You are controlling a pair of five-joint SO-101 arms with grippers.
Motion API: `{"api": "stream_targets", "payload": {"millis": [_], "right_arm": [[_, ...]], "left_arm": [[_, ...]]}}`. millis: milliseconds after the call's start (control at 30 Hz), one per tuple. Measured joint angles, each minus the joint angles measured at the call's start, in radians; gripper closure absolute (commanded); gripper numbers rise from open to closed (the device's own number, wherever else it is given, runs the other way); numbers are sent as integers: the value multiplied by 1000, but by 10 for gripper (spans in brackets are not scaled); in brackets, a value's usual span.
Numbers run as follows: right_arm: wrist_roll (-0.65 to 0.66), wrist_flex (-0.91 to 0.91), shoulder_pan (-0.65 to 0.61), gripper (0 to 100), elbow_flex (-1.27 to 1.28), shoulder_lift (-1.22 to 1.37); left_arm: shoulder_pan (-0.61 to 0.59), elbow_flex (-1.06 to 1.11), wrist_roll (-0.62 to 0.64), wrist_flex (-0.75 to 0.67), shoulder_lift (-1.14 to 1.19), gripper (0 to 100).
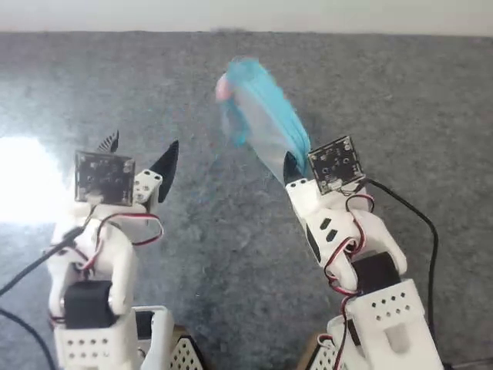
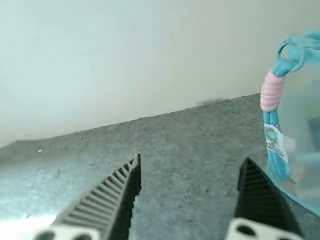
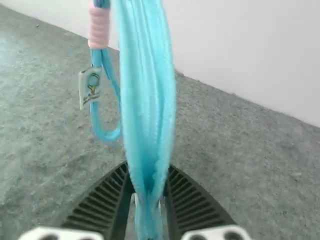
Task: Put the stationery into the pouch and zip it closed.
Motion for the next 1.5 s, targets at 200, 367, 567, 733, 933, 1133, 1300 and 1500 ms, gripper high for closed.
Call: {"api": "stream_targets", "payload": {"millis": [200, 367, 567, 733, 933, 1133, 1300, 1500], "right_arm": [[-2, -25, -9, 989, 40, -20], [101, -48, -144, 977, 152, -26], [161, -37, -285, 807, 322, 0], [164, -37, -287, 803, 327, 0], [176, 38, -282, 694, 331, 2], [181, 86, -157, 708, 331, 2], [184, 141, -18, 708, 331, 2], [183, 354, 109, 714, 229, -41]], "left_arm": [[-3, 209, 57, 0, -189, 705], [-3, 361, 86, 9, -356, 705], [-11, 377, 86, 140, -446, 705], [-87, 359, 86, 163, -446, 705], [-49, 381, 81, 157, -446, 705], [-29, 451, 55, 114, -446, 705], [-26, 453, 55, 114, -446, 705], [-25, 453, 55, 114, -446, 707]]}}
